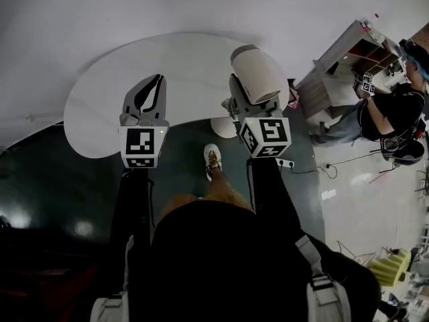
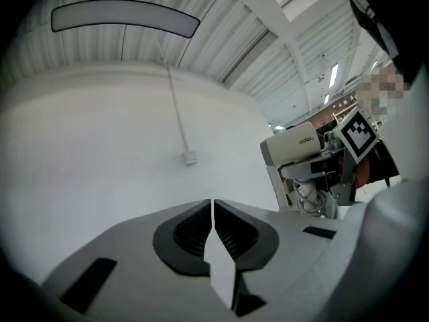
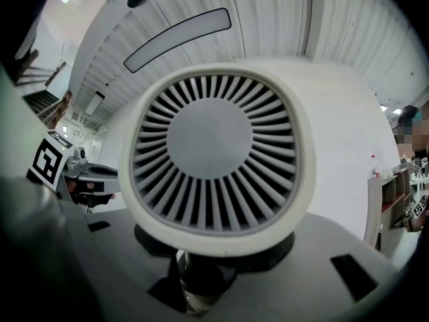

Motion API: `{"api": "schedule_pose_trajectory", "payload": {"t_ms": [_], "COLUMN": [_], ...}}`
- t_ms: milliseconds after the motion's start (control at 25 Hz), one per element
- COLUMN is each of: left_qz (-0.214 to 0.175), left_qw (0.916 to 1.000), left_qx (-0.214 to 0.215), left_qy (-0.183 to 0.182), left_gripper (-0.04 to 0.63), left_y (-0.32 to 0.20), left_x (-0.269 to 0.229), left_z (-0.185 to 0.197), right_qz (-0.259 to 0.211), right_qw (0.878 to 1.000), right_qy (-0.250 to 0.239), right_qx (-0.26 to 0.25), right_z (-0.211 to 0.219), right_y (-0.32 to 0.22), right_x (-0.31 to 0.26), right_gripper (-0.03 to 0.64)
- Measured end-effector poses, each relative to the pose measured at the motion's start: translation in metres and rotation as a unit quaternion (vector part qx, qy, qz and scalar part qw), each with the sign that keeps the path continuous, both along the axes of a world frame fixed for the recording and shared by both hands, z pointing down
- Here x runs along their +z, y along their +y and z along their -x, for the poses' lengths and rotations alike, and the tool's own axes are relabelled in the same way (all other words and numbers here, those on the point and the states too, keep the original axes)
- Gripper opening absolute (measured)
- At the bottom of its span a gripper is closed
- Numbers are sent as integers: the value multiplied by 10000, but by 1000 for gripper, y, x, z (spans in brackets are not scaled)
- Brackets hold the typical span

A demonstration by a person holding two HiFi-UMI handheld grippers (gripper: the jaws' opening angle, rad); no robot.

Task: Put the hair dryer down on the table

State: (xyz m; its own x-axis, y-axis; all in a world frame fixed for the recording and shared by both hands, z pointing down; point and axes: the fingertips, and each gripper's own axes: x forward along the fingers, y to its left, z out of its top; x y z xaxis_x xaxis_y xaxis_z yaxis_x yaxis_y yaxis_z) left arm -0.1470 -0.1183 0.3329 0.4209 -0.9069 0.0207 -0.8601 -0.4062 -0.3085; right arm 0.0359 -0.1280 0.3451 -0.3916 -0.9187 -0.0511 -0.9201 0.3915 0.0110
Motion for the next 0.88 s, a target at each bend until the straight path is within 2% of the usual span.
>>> {"api": "schedule_pose_trajectory", "payload": {"t_ms": [240,640,880], "left_qz": [5,25,181], "left_qw": [10000,9999,9998], "left_qx": [-49,-108,-119], "left_qy": [-13,-10,19], "left_gripper": [28,27,27], "left_y": [-37,-75,-160], "left_x": [0,-33,-9], "left_z": [0,-22,-28], "right_qz": [-1,71,299], "right_qw": [9999,9997,9991], "right_qy": [85,79,141], "right_qx": [-80,-229,-263], "right_z": [1,-14,-19], "right_y": [-35,-85,-174], "right_x": [1,-27,0], "right_gripper": [204,204,204]}}
